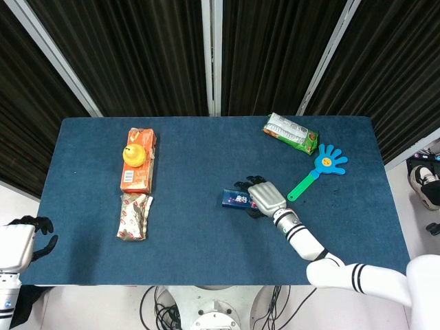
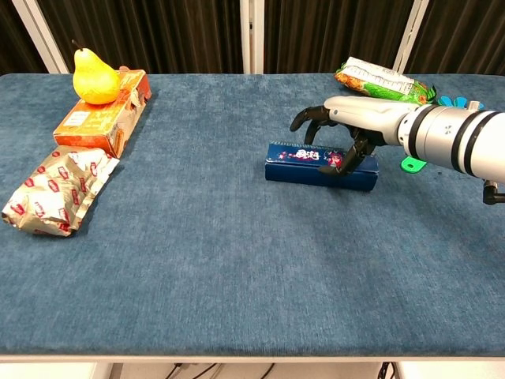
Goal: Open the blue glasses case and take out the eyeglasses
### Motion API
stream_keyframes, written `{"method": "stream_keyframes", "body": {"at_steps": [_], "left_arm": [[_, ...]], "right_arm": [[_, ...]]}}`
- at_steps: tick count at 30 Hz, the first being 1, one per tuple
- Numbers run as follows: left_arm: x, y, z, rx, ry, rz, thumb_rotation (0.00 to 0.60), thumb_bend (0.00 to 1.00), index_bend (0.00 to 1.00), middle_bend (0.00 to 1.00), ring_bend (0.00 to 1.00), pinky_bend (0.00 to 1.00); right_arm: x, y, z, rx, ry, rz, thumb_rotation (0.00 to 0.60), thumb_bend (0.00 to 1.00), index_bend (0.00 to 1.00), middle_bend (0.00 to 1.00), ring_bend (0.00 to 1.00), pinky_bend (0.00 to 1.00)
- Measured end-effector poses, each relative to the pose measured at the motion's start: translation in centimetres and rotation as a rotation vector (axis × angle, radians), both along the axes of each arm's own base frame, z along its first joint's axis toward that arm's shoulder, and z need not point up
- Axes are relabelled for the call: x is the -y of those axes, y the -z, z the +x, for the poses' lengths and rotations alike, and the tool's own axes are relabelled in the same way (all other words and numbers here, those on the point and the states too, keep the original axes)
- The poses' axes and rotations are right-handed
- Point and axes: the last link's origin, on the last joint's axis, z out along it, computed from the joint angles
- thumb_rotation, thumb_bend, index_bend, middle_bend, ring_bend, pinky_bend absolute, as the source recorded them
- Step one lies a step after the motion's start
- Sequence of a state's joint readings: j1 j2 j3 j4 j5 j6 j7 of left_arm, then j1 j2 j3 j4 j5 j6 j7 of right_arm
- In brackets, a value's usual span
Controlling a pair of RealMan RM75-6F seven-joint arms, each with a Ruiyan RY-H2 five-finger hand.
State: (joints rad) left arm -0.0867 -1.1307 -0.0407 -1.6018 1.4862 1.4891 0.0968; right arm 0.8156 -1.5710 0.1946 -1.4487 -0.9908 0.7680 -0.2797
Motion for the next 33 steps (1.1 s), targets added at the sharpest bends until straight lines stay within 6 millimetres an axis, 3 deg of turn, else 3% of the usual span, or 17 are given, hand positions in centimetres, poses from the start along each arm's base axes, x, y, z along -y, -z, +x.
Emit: {"method": "stream_keyframes", "body": {"at_steps": [11, 23, 27, 33], "left_arm": [[0.0, 0.0, 0.0, 0.002, 0.0, 0.0, 0.6, 0.28, 0.57, 0.58, 0.46, 0.54], [0.0, 0.0, 0.0, 0.001, 0.0, -0.001, 0.6, 0.28, 0.57, 0.58, 0.46, 0.54], [0.0, 0.0, 0.0, 0.0, 0.0, 0.0, 0.6, 0.28, 0.57, 0.58, 0.46, 0.54], [0.0, 0.0, 0.0, 0.0, -0.002, 0.0, 0.6, 0.28, 0.57, 0.58, 0.46, 0.54]], "right_arm": [[-0.1, 0.3, -0.3, -0.009, -0.005, 0.006, 0.6, 0.49, 0.3, 0.32, 0.12, 0.11], [-0.4, -1.6, -1.3, -0.03, -0.007, 0.021, 0.6, 0.67, 0.31, 0.33, 0.13, 0.11], [-0.1, -1.7, -1.2, -0.028, -0.002, 0.038, 0.6, 0.69, 0.31, 0.32, 0.13, 0.11], [1.9, -1.6, -0.7, -0.039, -0.004, 0.021, 0.6, 0.58, 0.27, 0.28, 0.12, 0.11]]}}
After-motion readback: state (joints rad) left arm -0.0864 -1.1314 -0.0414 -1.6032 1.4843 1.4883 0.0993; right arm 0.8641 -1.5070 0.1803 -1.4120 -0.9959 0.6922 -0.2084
